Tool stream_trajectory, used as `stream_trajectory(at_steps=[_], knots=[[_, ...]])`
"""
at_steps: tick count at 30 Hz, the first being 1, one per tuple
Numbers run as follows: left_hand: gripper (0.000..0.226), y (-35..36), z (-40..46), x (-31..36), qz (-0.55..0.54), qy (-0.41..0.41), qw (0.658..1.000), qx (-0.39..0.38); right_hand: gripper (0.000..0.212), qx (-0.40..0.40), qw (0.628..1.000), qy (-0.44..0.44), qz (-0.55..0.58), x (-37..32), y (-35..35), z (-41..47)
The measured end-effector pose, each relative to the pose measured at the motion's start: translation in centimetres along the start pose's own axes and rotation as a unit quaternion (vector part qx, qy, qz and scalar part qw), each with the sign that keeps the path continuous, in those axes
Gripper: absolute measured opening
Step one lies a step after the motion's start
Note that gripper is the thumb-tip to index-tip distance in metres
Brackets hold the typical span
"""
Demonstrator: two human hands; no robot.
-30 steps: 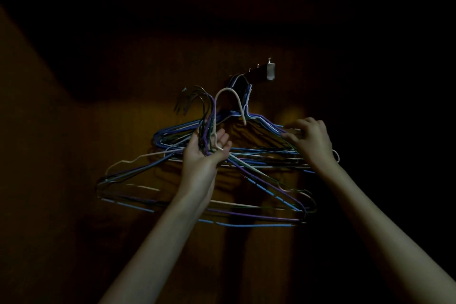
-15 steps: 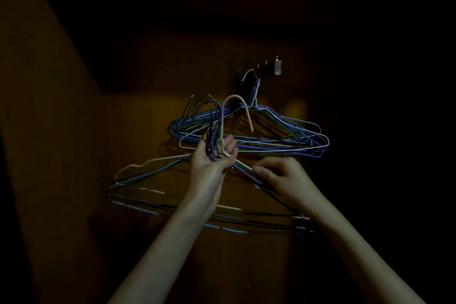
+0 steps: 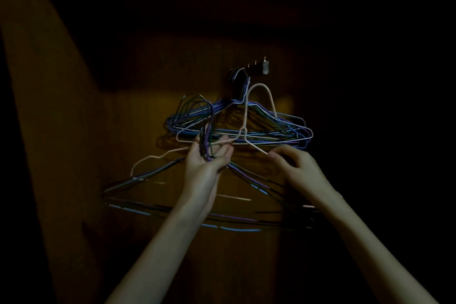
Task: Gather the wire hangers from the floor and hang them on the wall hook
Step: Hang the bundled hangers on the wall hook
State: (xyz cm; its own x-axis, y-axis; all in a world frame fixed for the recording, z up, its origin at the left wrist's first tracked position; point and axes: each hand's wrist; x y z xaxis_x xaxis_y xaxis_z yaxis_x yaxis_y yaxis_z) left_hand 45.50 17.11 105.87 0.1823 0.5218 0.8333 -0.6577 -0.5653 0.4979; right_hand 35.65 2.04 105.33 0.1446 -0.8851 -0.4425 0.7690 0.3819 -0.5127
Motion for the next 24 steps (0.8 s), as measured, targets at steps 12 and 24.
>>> stream_trajectory(at_steps=[12, 24], knots=[[0.073, 1.5, -3.1, -1.9, 0.059, -0.08, 0.993, -0.061, 0.023, -0.009, 0.981, -0.022, 0.19, -2.3, 0.2, -1.3], [0.077, -0.7, -5.9, -0.9, 0.075, -0.066, 0.993, -0.061, 0.022, -0.031, 0.985, 0.111, 0.128, -1.2, 1.2, -2.7]])
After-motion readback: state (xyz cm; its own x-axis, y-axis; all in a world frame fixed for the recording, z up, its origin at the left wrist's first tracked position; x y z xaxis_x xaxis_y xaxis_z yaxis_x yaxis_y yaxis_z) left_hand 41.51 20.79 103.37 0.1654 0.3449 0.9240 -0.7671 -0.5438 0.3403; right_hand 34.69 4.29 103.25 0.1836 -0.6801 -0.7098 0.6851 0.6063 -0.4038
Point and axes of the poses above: each hand's wrist, its own z-axis towards the middle knuckle, its own y-axis out of the palm, x = y × z, and after that the axes turned 11 degrees about -y, right-handed
